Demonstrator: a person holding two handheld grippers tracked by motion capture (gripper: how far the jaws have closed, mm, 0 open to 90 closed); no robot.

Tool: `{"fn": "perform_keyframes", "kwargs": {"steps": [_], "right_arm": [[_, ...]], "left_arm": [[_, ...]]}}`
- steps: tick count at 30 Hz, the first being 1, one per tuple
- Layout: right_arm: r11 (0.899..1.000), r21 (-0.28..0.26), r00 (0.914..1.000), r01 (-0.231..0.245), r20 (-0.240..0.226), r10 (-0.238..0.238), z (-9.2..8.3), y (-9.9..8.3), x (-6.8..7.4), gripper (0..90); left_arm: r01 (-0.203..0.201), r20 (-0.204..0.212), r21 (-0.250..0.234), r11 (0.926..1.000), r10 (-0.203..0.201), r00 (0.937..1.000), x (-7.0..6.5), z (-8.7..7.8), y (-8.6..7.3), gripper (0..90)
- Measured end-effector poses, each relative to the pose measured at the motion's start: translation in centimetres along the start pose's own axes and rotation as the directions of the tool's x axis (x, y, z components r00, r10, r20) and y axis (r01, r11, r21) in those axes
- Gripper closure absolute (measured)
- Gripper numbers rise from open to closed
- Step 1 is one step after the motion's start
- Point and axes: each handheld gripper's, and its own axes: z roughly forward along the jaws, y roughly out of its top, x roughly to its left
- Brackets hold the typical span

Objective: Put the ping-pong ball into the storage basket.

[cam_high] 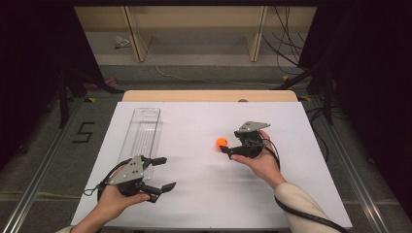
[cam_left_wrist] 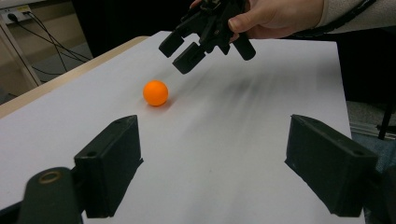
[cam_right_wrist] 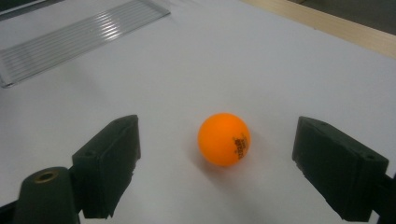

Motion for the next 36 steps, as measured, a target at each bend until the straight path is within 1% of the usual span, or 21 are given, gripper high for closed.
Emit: {"fn": "perform_keyframes", "kwargs": {"steps": [21,36], "right_arm": [[0.999,0.036,1.0000,-0.001,-0.002,0.001,2.7,0.5,-0.4,16.1],[0.997,0.078,1.0000,-0.001,-0.001,0.001,4.7,0.3,-0.9,16.5]], "left_arm": [[-0.002,0.001,-0.001,1.0000,0.002,1.0000,0.0,0.0,0.0,17.5],[-0.002,0.002,-0.001,1.0000,0.002,1.0000,0.0,0.0,0.0,17.5]]}}
